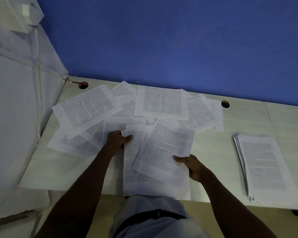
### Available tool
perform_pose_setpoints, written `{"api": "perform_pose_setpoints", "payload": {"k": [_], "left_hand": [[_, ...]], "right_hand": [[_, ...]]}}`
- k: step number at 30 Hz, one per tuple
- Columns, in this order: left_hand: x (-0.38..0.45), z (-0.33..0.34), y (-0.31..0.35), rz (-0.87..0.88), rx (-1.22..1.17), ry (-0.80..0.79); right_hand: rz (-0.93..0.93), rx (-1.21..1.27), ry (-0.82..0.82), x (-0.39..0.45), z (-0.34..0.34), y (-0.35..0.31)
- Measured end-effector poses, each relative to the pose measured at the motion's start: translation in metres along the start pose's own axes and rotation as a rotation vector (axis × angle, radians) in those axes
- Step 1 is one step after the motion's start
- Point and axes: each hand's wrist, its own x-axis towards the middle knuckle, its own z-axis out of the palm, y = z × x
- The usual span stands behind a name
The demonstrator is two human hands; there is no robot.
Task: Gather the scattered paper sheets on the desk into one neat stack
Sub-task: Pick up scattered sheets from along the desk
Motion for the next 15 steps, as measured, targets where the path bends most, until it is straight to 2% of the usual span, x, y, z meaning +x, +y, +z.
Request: {"api": "perform_pose_setpoints", "payload": {"k": [4,6,10,15], "left_hand": [[-0.004,0.016,-0.003,0.081,0.139,0.076],[-0.003,0.025,-0.007,0.089,0.079,0.150],[-0.003,0.045,-0.013,-0.018,-0.158,0.332],[0.002,0.035,-0.003,0.149,-0.033,0.477]], "right_hand": [[0.034,0.084,-0.004,0.001,0.005,0.006],[0.069,0.127,0.030,0.002,0.012,0.012],[0.163,0.075,0.091,0.003,0.029,0.030],[0.085,0.028,0.046,-0.002,0.010,0.022]]}}
